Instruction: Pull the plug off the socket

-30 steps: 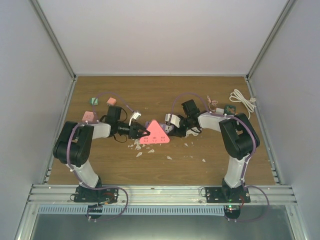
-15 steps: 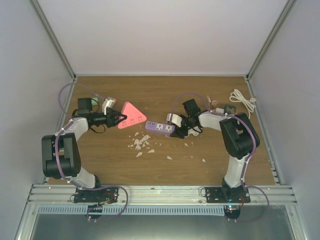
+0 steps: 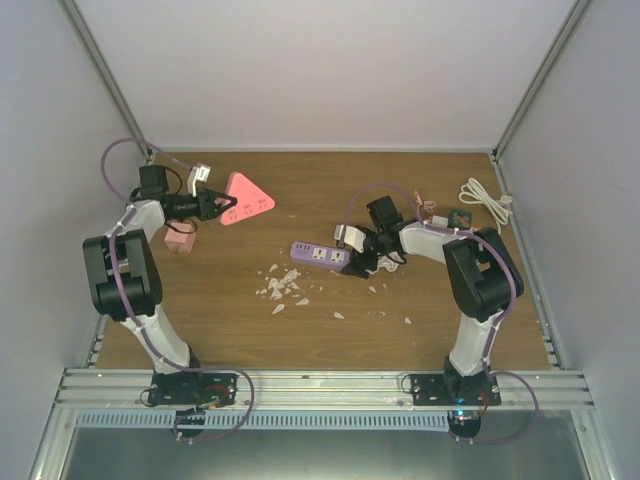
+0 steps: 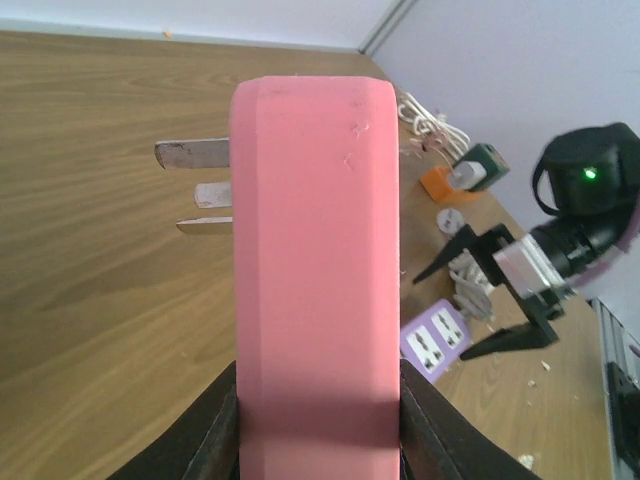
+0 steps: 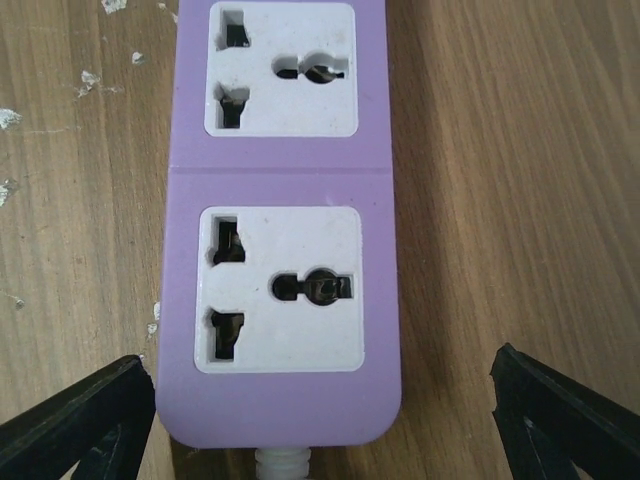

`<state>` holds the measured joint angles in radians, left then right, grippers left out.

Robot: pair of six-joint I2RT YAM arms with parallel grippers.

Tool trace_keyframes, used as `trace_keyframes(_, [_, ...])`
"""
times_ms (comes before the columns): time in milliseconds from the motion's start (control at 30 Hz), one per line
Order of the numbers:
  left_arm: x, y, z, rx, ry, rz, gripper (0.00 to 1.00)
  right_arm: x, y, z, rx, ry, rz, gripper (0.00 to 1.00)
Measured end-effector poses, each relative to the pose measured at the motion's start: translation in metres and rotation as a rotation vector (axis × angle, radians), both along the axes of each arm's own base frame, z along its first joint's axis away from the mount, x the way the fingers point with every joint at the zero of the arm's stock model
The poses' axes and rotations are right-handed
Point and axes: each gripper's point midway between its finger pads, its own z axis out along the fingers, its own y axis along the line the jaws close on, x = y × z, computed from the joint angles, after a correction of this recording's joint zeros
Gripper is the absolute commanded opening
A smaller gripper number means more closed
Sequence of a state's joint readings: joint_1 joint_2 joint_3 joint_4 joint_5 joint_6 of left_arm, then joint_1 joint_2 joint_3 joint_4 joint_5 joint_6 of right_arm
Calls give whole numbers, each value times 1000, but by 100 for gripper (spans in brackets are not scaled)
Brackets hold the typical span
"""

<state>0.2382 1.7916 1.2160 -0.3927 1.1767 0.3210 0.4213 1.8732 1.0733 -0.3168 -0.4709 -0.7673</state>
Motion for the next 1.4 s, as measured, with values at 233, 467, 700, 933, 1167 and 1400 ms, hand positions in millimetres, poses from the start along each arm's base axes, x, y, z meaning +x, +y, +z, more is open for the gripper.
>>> trace_keyframes(233, [37, 4, -17, -4, 58, 44, 10, 1, 1, 8, 8, -17, -2, 97])
trace_keyframes(467, [49, -12, -55, 7, 143, 43, 11, 3, 1, 14, 16, -29, -5, 95])
trace_keyframes(700, [64, -11, -75, 12, 173, 69, 12, 3, 1, 14, 15, -28, -8, 92])
trace_keyframes(933, [68, -11, -91, -13, 219, 77, 50, 3, 0, 13, 6, -31, -13, 89])
trace_keyframes(1167, [72, -8, -96, 13, 236, 112, 78, 3, -2, 11, -7, -31, -14, 89])
trace_keyframes(1400, [69, -4, -101, 62, 245, 150, 99, 1, -3, 10, -12, -21, -10, 92])
